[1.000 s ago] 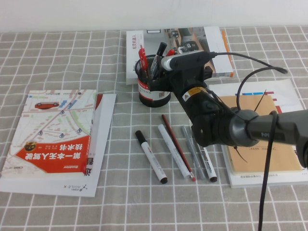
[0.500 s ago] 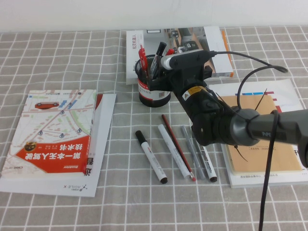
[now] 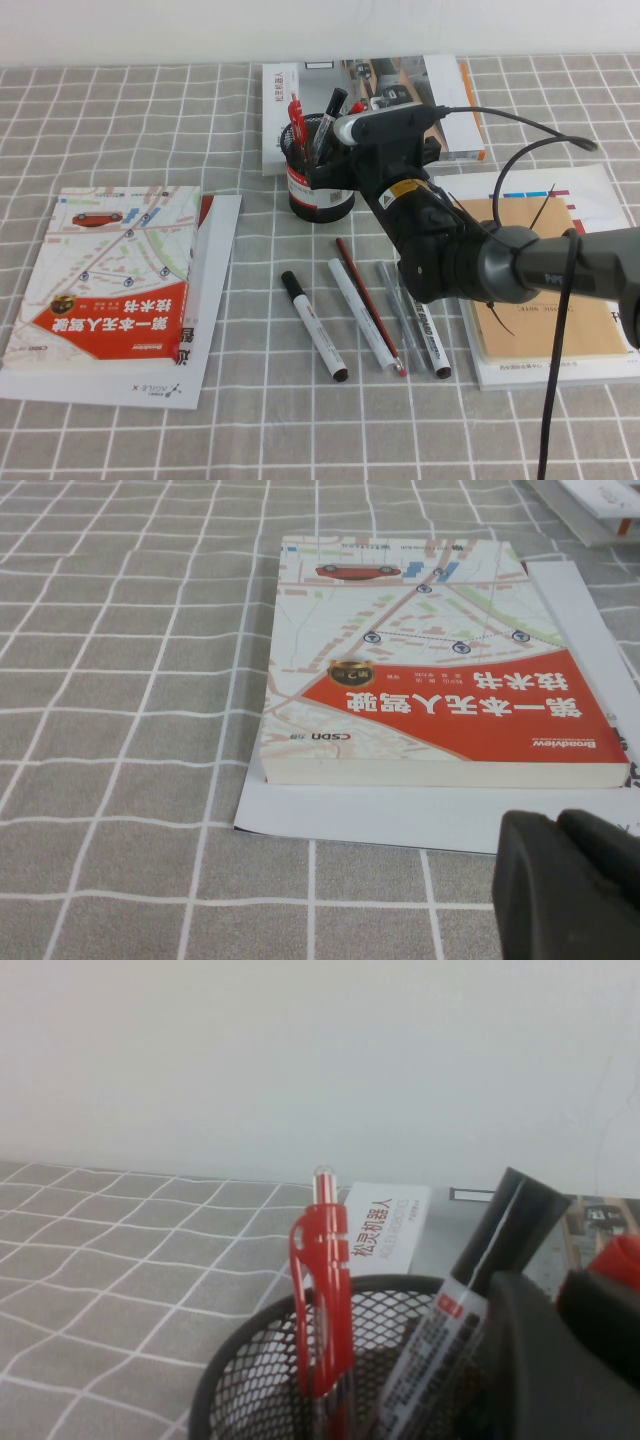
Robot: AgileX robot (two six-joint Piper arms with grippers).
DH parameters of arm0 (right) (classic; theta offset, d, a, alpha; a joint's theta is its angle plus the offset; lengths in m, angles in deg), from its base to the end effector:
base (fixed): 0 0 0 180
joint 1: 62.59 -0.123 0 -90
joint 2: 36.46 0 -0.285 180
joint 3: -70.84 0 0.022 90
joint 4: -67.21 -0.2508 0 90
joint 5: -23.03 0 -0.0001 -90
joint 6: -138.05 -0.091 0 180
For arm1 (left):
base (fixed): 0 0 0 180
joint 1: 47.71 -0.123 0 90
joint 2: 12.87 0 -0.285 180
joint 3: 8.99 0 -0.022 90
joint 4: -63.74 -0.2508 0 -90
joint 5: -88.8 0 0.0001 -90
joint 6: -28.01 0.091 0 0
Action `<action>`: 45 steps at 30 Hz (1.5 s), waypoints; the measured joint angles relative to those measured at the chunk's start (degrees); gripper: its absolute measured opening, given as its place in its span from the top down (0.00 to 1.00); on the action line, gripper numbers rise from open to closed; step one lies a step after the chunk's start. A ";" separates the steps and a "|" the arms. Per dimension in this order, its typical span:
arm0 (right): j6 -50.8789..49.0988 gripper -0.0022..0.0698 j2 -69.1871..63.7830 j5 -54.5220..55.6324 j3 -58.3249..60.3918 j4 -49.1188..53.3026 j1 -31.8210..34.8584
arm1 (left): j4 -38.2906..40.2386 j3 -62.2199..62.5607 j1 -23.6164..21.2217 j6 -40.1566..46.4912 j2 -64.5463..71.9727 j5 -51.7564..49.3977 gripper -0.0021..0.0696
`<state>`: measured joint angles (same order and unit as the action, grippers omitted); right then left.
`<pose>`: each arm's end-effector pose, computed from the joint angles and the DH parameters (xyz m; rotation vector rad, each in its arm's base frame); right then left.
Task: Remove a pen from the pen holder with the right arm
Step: 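Take a marker out of the pen holder and lay it on the table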
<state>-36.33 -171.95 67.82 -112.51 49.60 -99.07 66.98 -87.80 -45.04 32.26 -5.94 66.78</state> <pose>0.4078 0.2775 0.1727 -0.2290 1.5484 0.4345 0.0520 -0.0044 0.1702 0.0788 1.8787 -0.0370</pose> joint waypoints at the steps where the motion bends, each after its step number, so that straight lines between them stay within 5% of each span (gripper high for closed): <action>1: 0.00 0.94 0.00 -0.04 0.00 0.00 0.00 | 0.00 0.00 0.00 0.00 0.00 0.00 0.98; 11: 0.00 0.98 0.42 -0.59 0.00 0.22 0.00 | 0.00 0.00 0.00 0.00 0.00 0.00 0.98; 19: 0.00 0.91 7.37 -7.06 0.00 0.22 0.40 | 0.00 0.00 0.00 0.00 0.00 0.00 0.98; 25: 0.00 0.74 9.27 -9.79 0.00 -1.35 1.99 | 0.00 0.00 0.00 0.00 0.00 0.00 0.98; 34: 0.00 0.20 7.45 -15.22 0.00 -2.80 2.24 | 0.00 0.00 0.00 0.00 0.00 0.00 0.98; 45: 0.00 0.13 6.85 -10.03 4.53 -1.00 2.24 | 0.00 0.00 0.00 0.00 0.00 0.00 0.98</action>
<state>-36.33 -165.10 57.79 -107.98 48.60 -96.83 66.98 -87.80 -45.04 32.26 -5.94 66.78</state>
